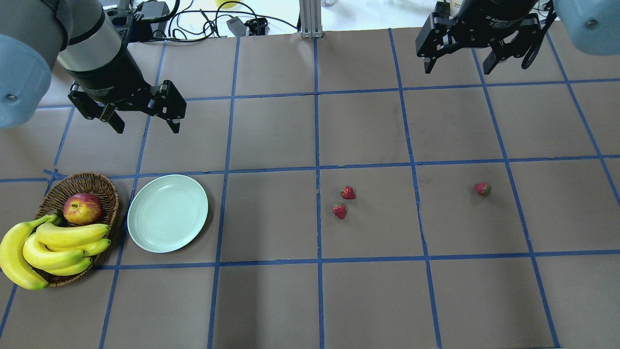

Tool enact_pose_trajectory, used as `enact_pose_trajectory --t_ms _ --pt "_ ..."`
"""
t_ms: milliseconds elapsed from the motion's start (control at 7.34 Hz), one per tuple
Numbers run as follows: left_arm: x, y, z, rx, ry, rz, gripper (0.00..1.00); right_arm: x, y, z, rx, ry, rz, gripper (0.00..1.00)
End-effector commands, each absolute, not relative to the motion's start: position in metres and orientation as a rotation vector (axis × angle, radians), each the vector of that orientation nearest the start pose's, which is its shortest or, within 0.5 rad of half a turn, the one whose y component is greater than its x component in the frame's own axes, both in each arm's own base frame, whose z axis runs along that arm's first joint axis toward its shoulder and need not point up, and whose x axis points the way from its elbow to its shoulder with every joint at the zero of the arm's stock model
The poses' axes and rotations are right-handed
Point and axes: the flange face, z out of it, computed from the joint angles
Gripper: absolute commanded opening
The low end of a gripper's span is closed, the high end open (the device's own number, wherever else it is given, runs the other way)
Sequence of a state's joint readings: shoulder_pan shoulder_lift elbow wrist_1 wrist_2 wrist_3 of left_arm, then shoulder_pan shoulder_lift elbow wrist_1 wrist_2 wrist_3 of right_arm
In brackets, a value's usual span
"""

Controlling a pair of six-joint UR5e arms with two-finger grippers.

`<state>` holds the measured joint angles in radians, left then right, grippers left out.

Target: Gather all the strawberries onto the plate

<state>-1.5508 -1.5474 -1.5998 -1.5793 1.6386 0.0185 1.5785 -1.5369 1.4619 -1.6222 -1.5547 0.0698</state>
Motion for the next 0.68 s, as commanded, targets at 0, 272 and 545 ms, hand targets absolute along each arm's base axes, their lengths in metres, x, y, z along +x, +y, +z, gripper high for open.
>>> enact_pose_trajectory --t_ms 0,272,545 --pt "-0.1173 -0.4838 0.4848 -0.004 3.077 0.014 1.00 0.1380 -0.5167 0.5298 0.099 3.114 -0.195 1.00" --pt "-0.1173 -0.4839 0.4856 -0.004 3.077 0.011 1.00 0.1388 -0.5164 0.5296 0.094 3.114 -0.193 1.00" --pt "-0.1165 -0.4861 0.4864 -0.014 3.077 -0.010 1.00 0.1391 -0.5159 0.5306 0.098 3.110 -0.197 1.00"
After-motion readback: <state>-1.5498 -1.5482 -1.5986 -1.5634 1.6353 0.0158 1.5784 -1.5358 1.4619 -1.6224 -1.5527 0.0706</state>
